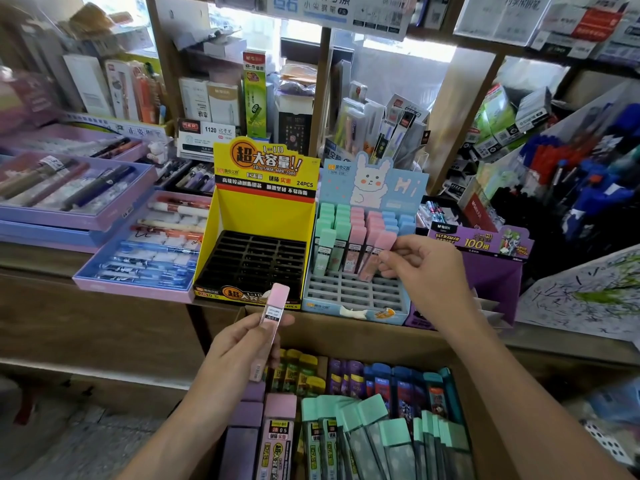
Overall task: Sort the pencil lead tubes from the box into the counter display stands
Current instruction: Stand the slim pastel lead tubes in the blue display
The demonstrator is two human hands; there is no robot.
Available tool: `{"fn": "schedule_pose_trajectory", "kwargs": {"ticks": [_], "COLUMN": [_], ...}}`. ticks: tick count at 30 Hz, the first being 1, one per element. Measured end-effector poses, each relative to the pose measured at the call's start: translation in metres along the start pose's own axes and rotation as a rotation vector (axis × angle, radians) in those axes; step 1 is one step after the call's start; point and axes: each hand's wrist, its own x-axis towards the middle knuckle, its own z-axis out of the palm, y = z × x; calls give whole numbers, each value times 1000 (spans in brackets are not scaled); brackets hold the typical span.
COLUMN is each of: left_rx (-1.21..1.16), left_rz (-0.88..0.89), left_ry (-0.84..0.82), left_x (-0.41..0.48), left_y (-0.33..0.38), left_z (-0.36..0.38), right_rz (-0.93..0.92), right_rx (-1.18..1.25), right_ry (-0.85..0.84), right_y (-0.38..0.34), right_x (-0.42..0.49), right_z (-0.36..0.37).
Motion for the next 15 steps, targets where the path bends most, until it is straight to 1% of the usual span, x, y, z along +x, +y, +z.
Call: {"fn": "schedule_pose_trajectory", "kwargs": {"ticks": [4, 9, 15], "left_rx": [-17, -17, 20], "left_rz": [8, 38, 104], "left_ry": [-7, -6, -4], "left_x": [-1, -2, -3], "left_y": [1, 2, 2], "left_z": [1, 3, 4], "right_rz": [0, -1, 18], "right_rx": [-86, -233, -285], "right_ry": [-11, -68, -56], "right_y": [4, 6, 8], "right_x": [5, 10, 13], "right_z": [2, 7, 16]}}
